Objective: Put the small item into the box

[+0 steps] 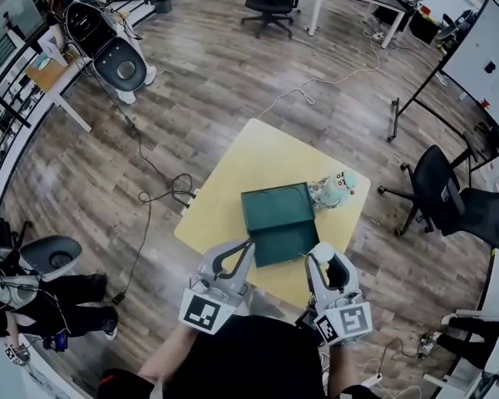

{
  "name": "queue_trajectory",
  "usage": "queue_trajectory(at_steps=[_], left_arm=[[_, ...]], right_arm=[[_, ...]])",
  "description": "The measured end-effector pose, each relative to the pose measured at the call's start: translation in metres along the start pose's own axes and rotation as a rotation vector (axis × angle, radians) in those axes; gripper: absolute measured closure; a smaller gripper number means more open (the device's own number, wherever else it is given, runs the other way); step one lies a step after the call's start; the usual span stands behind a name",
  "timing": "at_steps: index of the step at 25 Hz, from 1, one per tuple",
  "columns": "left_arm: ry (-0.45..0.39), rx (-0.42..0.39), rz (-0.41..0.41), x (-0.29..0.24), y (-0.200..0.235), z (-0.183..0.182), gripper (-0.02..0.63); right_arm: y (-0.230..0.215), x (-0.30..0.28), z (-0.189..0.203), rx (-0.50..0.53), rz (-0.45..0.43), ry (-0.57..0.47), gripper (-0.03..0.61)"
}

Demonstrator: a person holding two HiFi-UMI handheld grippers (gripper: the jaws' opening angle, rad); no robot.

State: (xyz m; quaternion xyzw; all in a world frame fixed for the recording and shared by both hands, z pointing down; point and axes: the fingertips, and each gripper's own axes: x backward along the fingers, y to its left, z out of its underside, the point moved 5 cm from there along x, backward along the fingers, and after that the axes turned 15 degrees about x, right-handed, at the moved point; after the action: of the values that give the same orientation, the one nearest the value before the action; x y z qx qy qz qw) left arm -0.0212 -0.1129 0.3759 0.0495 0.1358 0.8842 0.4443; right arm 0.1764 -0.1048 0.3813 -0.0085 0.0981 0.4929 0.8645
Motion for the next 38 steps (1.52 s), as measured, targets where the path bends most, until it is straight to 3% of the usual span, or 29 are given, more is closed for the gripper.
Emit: queue_trajectory(at_steps=[5,10,16,20,25,38], left_arm=[[0.041,0.035,-0.003,-0.017,0.010,0.008,0.612],[0.037,-0.056,0.042,-0.036,0.019,0.008,0.612],[0.091,0.046,0.017,-0.049,0.033,0.022,0.612],[0.072,-0.014,0.059,-0.067,0.032,0.022,0.612],[0.086,-0.034,0.096,-0.082,0.029,0.025,0.612],[0.150,0.008,0.113,-0.102,0.032,0.043,0.612]], right_arm=[[-0.008,-0.028,0.009,-0.021,-0.016,0.029,0.405],[-0.012,-0.048,0.022,-0.053,-0.029,0.067,0.405],[-0.015,-0.067,0.041,-0.082,-0.034,0.122,0.405],[-0.023,-0.072,0.057,-0.107,-0.035,0.168,0.403],[-0.025,-0.079,0.078,-0.128,-0.051,0.230,0.403],[-0.022,-0.092,0.149,-0.156,-0.076,0.417,0.403]])
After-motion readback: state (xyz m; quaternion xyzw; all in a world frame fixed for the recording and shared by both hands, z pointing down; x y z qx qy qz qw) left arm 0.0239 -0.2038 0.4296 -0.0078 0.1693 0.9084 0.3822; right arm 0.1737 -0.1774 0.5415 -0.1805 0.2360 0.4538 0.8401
